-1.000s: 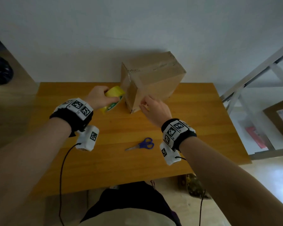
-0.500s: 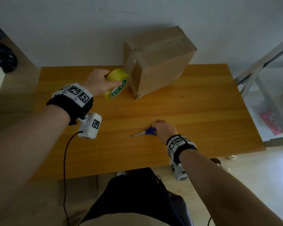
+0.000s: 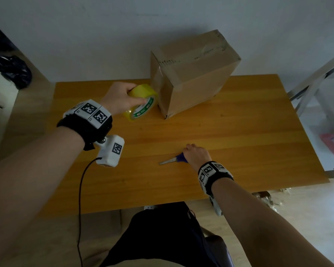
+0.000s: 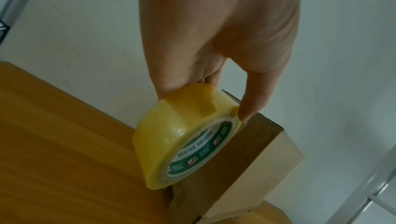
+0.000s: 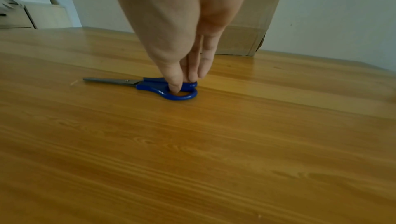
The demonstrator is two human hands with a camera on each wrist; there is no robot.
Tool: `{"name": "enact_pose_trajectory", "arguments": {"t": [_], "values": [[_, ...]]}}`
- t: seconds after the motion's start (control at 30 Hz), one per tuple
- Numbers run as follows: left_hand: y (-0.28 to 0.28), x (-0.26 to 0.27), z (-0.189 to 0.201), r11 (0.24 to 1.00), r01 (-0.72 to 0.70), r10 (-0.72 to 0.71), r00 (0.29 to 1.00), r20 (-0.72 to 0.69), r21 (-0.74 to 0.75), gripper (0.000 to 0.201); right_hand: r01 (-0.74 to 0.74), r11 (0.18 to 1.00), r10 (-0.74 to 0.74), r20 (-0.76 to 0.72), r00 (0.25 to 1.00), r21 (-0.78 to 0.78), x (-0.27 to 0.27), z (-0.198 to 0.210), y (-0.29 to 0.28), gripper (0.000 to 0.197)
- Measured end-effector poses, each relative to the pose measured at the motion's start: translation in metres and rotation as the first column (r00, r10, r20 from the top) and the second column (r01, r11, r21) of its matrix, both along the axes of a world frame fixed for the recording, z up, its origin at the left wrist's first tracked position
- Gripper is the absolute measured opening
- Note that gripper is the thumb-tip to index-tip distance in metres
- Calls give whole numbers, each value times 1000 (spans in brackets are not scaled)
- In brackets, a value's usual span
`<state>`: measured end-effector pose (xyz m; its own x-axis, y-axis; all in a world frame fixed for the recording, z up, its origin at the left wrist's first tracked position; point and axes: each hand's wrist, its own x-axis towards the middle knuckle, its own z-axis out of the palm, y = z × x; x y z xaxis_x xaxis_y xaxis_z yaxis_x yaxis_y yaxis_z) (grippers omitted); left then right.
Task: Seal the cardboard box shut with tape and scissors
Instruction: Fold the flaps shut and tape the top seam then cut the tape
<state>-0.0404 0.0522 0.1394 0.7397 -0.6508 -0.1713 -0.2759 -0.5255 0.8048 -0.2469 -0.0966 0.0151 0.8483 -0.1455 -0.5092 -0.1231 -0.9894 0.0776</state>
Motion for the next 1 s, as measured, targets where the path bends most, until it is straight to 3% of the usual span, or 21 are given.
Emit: {"name": "enact_pose_trajectory", "arguments": {"t": [0.23,0.37,0.53,0.7,0.83,1.0], "values": [[-4,2,2,997,-70,71,994,-80,14,34,-26,999,28,-121,992,20,10,14,-4,25],[-7,2,6,996,-85,87,994,-68,35,37,130,983,-111,-145,983,127,13,27,-13,23],[-7,6,12,995,-64,70,994,-84,74,39,292,899,-295,-42,955,327,16,56,-24,22],[-10,12,20,987,-49,56,998,-40,153,52,371,725,-456,0,890,580,29,87,-32,9],[-10,17,28,974,-55,54,998,9,221,55,378,563,-536,-23,844,735,39,111,-29,15],[-12,22,35,973,-7,6,1000,7,230,50,453,444,-598,-120,792,773,51,126,-23,43]]}}
